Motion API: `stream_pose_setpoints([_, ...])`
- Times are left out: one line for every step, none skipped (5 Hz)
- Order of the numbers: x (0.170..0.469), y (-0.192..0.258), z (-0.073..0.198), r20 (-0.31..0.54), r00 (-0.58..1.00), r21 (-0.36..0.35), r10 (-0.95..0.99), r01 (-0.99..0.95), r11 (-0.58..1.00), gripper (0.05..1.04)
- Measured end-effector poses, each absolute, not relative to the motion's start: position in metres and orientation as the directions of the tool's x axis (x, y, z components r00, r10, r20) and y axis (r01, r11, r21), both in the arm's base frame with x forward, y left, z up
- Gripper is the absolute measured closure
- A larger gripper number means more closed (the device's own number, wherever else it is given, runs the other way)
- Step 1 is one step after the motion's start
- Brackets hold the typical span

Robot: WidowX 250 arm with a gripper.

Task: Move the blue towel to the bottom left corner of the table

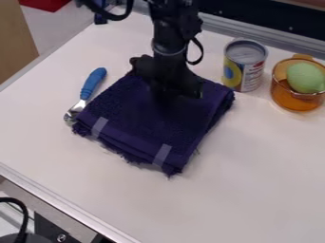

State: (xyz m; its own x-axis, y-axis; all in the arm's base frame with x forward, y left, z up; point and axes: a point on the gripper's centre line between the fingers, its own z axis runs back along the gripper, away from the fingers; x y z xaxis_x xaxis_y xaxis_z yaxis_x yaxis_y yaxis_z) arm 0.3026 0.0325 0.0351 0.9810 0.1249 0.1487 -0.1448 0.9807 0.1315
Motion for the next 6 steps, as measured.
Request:
stream_pose_setpoints([0.307, 0.035, 0.025, 0.158, 0.982, 0.133, 0.103, -0.125, 0.983, 1.031])
stream_pose_setpoints([0.307, 0.029, 0.018, 0.113, 0.988, 0.093, 0.103, -0.114, 0.989, 1.031])
stream_pose_setpoints([0.306, 0.018, 0.015, 0.125, 0.990, 0.094, 0.066, -0.078, 0.993, 1.031])
stream_pose_setpoints([0.305, 0.011, 0.012, 0.127, 0.991, 0.090, 0.049, -0.060, 0.994, 1.031])
stream_pose_setpoints([0.305, 0.003, 0.010, 0.122, 0.991, 0.066, 0.063, -0.071, 0.995, 1.031])
stream_pose_setpoints([0.305, -0.014, 0.009, 0.122, 0.992, 0.047, 0.044, -0.050, 0.998, 1.031])
